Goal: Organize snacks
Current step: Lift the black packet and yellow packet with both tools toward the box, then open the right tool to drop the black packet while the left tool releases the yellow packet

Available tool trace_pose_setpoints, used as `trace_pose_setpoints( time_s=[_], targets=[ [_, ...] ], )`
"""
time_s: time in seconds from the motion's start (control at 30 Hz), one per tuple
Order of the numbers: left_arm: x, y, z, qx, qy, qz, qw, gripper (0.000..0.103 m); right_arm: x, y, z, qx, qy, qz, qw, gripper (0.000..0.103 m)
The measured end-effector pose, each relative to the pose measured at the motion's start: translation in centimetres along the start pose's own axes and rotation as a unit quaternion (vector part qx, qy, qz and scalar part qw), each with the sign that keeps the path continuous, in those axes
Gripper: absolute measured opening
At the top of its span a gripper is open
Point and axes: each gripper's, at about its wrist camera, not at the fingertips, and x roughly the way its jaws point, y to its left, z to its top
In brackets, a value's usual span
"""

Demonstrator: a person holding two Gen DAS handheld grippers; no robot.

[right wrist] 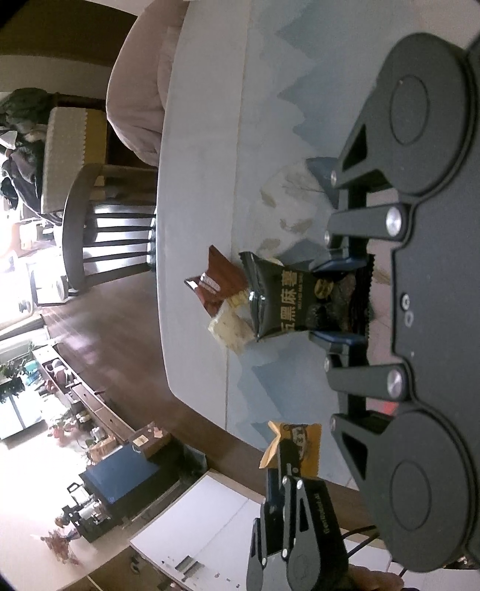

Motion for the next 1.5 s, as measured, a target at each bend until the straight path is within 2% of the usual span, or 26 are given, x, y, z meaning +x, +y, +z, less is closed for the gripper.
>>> trace_pose_setpoints(
  time_s=[0.3, 0.73, 1.03, 1.5],
  targets=[
    [-3.2, -0.8, -4.2, 0.008, 0.012, -0.014, 0.9998, 0.019, -2.1, 2.4, -3.6, -0.01, 0.008, 0.016, 1.0, 0.031],
    [-3.8, -1.3, -10.6, 0.002, 0.048, -0.019, 0.9987, 0.019, -1.8, 5.5, -8.9, -0.021, 0.048, 0.035, 0.998, 0.031],
    [-2.5, -1.5, -14.4, -0.004, 0.072, -0.021, 0.9972, 0.019, 0.8, 7.2, -12.6, -0.021, 0.084, 0.042, 0.995, 0.031],
    [1.9, -3.0, -17.0, 0.005, 0.121, -0.012, 0.9926, 0.019, 5.7, 7.2, -15.8, 0.001, 0.135, 0.035, 0.99, 0.031]
  ],
)
